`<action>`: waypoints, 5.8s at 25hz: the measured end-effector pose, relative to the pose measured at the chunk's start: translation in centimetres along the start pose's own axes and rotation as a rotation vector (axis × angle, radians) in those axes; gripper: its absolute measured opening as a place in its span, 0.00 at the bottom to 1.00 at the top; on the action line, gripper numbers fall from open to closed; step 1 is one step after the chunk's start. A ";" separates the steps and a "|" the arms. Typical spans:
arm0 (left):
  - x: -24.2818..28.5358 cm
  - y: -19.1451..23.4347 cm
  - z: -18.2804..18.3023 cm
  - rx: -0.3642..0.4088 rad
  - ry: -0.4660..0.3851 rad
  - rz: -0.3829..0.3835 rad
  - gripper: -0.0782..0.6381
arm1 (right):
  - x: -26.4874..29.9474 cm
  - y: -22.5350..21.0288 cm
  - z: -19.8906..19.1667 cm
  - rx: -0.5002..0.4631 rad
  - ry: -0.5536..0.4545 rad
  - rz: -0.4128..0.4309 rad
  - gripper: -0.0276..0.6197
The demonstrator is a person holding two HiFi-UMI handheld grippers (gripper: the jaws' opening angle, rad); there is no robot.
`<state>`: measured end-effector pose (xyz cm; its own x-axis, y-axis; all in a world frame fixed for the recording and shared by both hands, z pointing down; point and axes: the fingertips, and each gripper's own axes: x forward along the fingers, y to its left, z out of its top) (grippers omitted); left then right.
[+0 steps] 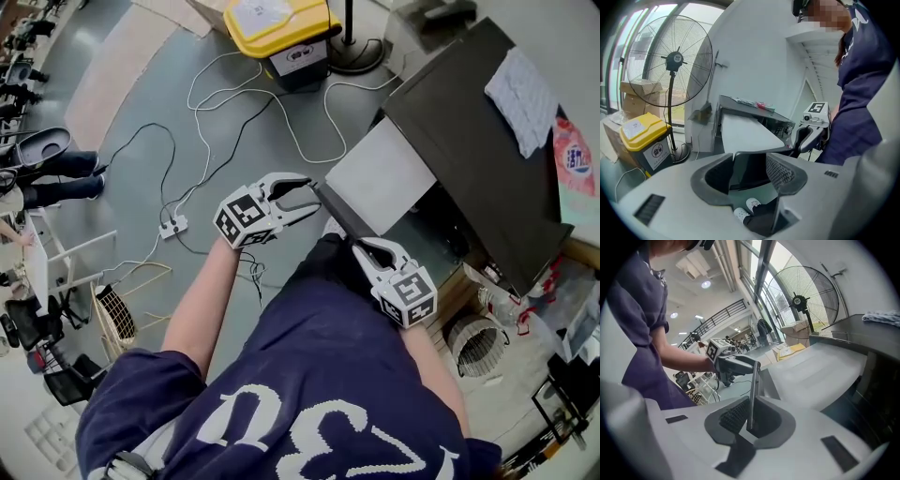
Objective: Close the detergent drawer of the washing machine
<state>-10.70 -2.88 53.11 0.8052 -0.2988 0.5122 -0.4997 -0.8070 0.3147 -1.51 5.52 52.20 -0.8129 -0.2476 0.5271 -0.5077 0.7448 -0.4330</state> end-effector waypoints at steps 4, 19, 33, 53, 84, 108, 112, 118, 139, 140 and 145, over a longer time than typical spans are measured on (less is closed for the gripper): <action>0.8 0.6 0.9 0.005 -0.003 0.001 0.43 | -0.3 -1.3 0.6 0.012 -0.014 -0.028 0.12; 3.8 2.6 3.5 0.055 0.016 -0.019 0.43 | -0.8 -5.1 2.3 0.006 -0.043 -0.116 0.12; 6.7 4.1 5.8 0.078 0.003 -0.012 0.43 | -1.8 -8.8 3.7 -0.004 -0.093 -0.207 0.13; 10.6 6.1 9.6 0.141 -0.029 -0.005 0.43 | -5.1 -12.9 5.9 -0.087 -0.136 -0.411 0.30; 12.2 7.4 11.4 0.082 -0.050 0.174 0.43 | -7.4 -16.8 4.5 0.080 -0.178 -0.630 0.14; 12.9 7.6 12.2 0.092 -0.087 0.274 0.14 | -7.9 -17.0 5.1 0.130 -0.282 -0.581 0.07; 13.2 7.8 12.2 0.092 -0.092 0.272 0.14 | -7.5 -17.2 5.7 0.107 -0.299 -0.596 0.07; 13.6 8.0 12.7 0.077 -0.101 0.276 0.14 | -7.5 -17.7 6.2 0.093 -0.290 -0.619 0.07; 14.0 8.5 13.0 0.085 -0.080 0.267 0.14 | -6.6 -18.3 6.7 0.069 -0.269 -0.638 0.07; 14.1 8.4 13.0 0.084 -0.080 0.266 0.14 | -6.7 -18.3 6.7 0.070 -0.269 -0.640 0.07; 14.1 8.6 12.9 0.080 -0.078 0.269 0.14 | -6.5 -18.4 6.7 0.078 -0.271 -0.643 0.07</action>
<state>0.45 -20.63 52.73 0.6707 -0.5433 0.5050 -0.6742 -0.7303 0.1098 11.21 -10.75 51.87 -0.3821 -0.7771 0.5001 -0.9223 0.3550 -0.1530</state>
